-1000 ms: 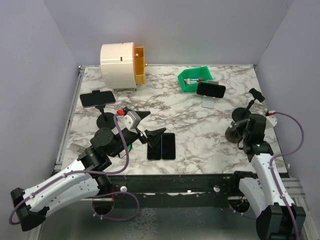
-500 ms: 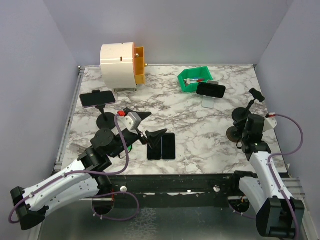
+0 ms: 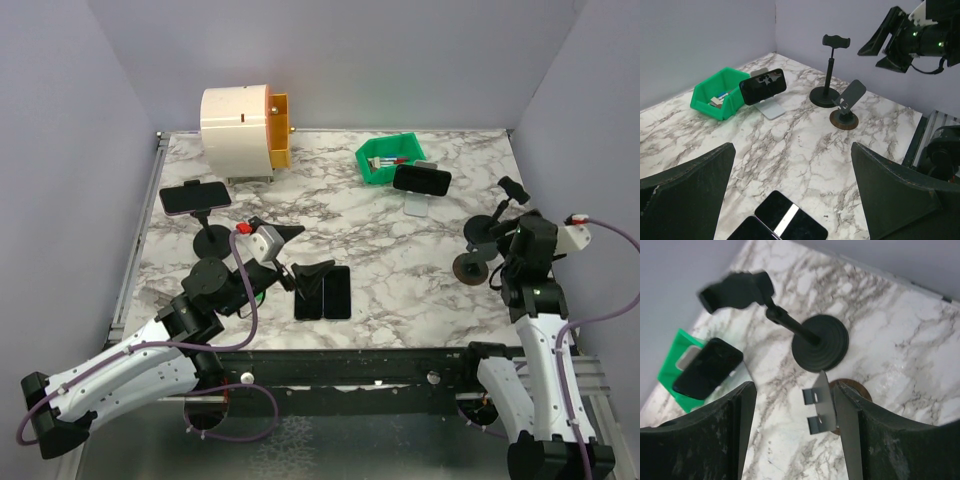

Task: Remove the phone from the phone stand
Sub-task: Place the phone stand at the center of the board, then pick up the phone stand with the phone at the center of the board.

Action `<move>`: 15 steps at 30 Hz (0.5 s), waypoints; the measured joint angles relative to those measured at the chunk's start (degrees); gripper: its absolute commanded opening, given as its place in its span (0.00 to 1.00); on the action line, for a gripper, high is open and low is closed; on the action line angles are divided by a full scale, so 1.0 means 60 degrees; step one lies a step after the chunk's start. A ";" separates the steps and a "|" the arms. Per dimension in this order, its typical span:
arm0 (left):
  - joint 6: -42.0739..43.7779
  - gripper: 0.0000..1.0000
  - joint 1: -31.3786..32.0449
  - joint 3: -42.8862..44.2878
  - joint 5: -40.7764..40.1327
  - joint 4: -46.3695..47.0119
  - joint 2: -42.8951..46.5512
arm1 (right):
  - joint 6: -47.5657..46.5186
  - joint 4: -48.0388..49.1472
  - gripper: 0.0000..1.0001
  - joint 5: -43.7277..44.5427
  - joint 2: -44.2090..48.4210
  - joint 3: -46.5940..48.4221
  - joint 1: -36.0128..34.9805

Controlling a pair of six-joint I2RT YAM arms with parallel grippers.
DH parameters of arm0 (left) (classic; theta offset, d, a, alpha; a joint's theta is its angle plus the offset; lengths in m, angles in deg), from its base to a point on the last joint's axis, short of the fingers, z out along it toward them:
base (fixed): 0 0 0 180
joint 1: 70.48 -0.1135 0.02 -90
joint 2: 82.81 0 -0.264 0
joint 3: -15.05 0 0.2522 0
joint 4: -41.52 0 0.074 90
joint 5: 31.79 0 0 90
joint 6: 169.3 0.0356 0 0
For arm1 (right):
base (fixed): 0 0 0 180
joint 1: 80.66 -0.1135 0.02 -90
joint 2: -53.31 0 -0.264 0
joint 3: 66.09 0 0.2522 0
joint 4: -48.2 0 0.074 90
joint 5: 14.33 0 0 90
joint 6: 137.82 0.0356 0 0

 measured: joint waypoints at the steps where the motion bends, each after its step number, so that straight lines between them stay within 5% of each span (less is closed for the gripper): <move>1: 0.0000 0.99 0.0007 0.0000 0.0000 0.0000 0.0000 | -0.0135 -0.0080 0.68 0.0007 0.0022 0.0302 -0.0004; 10: 0.0007 0.99 0.0080 0.0000 0.0000 0.0000 -0.0022 | -0.2193 0.0543 0.68 -0.3180 -0.1647 0.3326 -0.0382; 15: 0.0040 0.99 0.0080 0.0000 -0.0007 -0.0004 -0.0142 | -0.3373 0.0994 0.70 -0.4277 -0.3504 0.4685 -0.2186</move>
